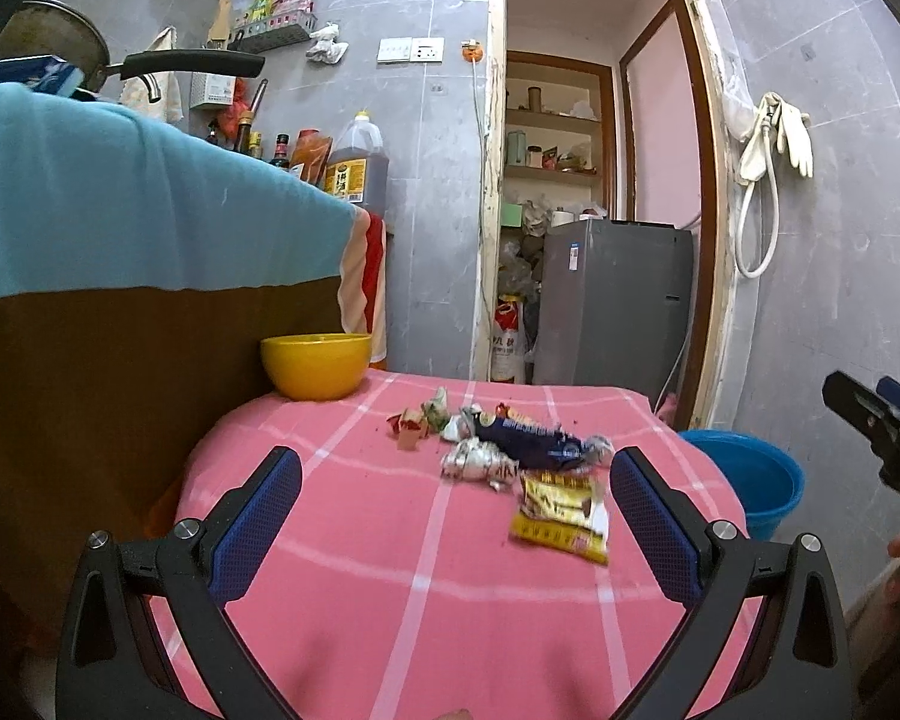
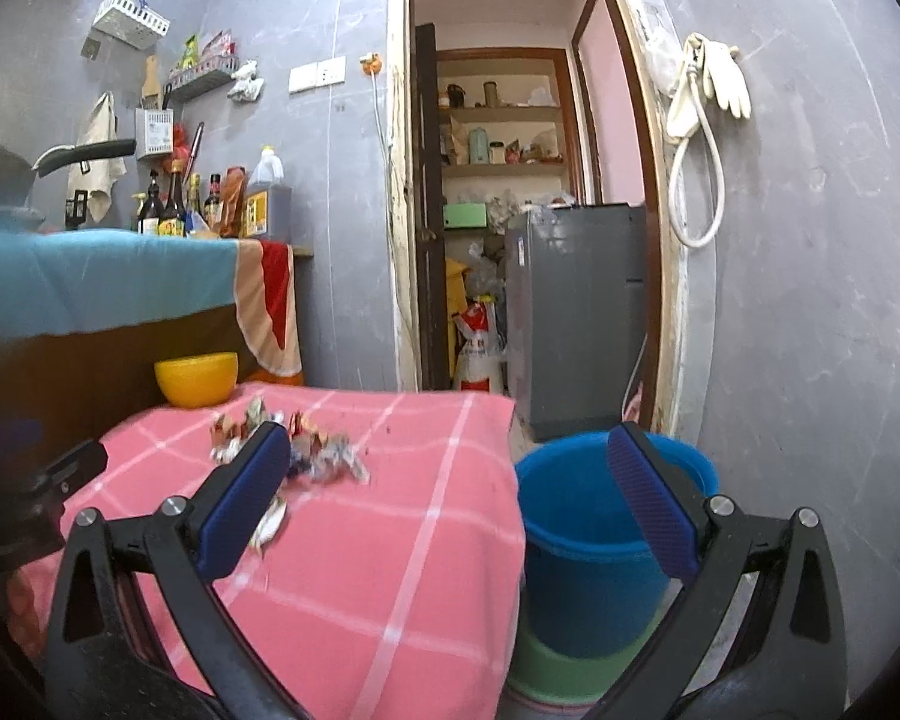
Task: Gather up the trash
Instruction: 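Grasp the yellow snack bag with the left gripper while the right gripper grasps a foil wrapper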
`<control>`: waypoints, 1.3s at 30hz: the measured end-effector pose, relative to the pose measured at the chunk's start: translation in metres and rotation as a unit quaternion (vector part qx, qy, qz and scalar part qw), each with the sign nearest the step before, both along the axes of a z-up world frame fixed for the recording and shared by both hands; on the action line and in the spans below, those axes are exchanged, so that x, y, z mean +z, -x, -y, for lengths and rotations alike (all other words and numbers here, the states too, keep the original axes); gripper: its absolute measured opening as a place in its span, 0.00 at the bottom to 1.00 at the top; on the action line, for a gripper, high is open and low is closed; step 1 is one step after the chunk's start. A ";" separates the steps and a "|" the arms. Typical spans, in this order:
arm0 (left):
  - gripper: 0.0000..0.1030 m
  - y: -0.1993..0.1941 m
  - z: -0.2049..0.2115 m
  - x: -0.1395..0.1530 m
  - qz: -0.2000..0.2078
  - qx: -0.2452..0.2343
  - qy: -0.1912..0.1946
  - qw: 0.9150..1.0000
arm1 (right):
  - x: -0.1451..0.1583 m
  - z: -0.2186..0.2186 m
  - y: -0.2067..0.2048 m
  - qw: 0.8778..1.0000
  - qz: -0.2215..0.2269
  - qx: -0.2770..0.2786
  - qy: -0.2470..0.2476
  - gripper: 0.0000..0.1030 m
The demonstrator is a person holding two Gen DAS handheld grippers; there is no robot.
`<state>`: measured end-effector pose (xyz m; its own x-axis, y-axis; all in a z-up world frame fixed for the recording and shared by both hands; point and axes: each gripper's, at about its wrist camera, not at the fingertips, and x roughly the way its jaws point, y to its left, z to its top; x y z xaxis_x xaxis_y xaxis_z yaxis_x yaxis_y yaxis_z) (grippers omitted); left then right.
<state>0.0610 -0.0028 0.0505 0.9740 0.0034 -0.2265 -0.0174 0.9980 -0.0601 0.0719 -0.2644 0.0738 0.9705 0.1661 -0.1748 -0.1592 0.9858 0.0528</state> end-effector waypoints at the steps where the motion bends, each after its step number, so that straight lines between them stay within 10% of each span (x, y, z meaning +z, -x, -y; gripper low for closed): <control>1: 0.98 -0.006 0.000 0.001 -0.003 0.000 -0.001 1.000 | 0.003 -0.001 -0.005 1.000 0.002 0.001 -0.001 1.00; 13: 0.95 -0.054 0.000 -0.006 -0.089 -0.044 0.010 0.995 | -0.001 -0.017 -0.078 0.998 -0.047 0.039 0.007 1.00; 30: 0.23 -0.100 -0.001 -0.034 -0.254 -0.126 0.106 0.953 | -0.051 -0.052 -0.159 0.967 -0.217 0.131 0.021 0.92; 39: 0.16 -0.105 0.000 -0.029 -0.259 -0.127 0.104 0.952 | -0.068 -0.062 -0.182 0.947 -0.274 0.166 0.027 0.71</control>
<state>0.1661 -0.0023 0.0220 0.6952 -0.3147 -0.6463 0.1422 0.9415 -0.3054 0.2536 -0.2026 0.0056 0.6272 0.4232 -0.6539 -0.4247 0.8896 0.1683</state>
